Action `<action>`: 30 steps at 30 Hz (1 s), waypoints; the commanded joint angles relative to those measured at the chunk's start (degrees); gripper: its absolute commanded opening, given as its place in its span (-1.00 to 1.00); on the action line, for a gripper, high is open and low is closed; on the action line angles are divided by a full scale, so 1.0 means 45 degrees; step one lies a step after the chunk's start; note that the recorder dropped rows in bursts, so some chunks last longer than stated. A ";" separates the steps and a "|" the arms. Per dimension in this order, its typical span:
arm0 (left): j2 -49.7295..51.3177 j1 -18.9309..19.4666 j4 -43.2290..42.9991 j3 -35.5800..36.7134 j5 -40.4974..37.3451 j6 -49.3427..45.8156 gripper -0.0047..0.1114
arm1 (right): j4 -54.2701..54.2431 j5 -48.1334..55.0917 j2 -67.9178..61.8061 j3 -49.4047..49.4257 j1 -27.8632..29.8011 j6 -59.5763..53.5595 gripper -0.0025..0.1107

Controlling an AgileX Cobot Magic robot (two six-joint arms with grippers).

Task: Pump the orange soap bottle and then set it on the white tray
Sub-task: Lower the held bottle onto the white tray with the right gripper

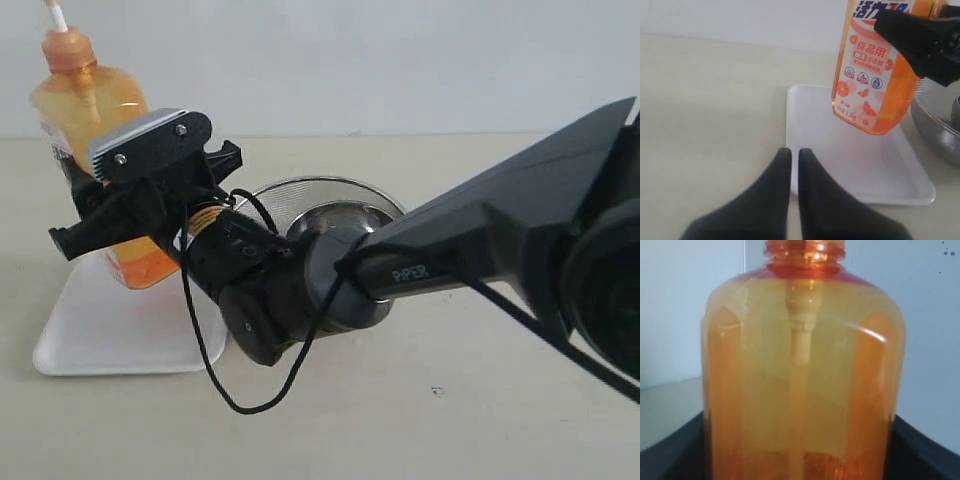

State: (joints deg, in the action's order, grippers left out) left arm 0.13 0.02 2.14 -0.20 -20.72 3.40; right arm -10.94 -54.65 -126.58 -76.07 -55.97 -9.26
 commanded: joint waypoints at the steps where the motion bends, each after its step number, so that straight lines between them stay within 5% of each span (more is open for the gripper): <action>1: -0.0029 0.0081 -0.0012 0.0045 -0.0010 0.0013 -0.84 | 0.0145 -0.1582 -0.0044 -0.0577 -0.0004 0.0030 -0.96; 30: -0.0029 0.0081 -0.0012 0.0045 -0.0010 0.0013 -0.84 | -0.0725 -0.0451 -0.0472 -0.0789 -0.0004 -0.0254 -0.96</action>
State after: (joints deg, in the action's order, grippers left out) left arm 0.13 0.02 2.14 -0.20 -20.72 3.40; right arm -13.82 -49.95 -130.38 -78.50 -55.97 -10.13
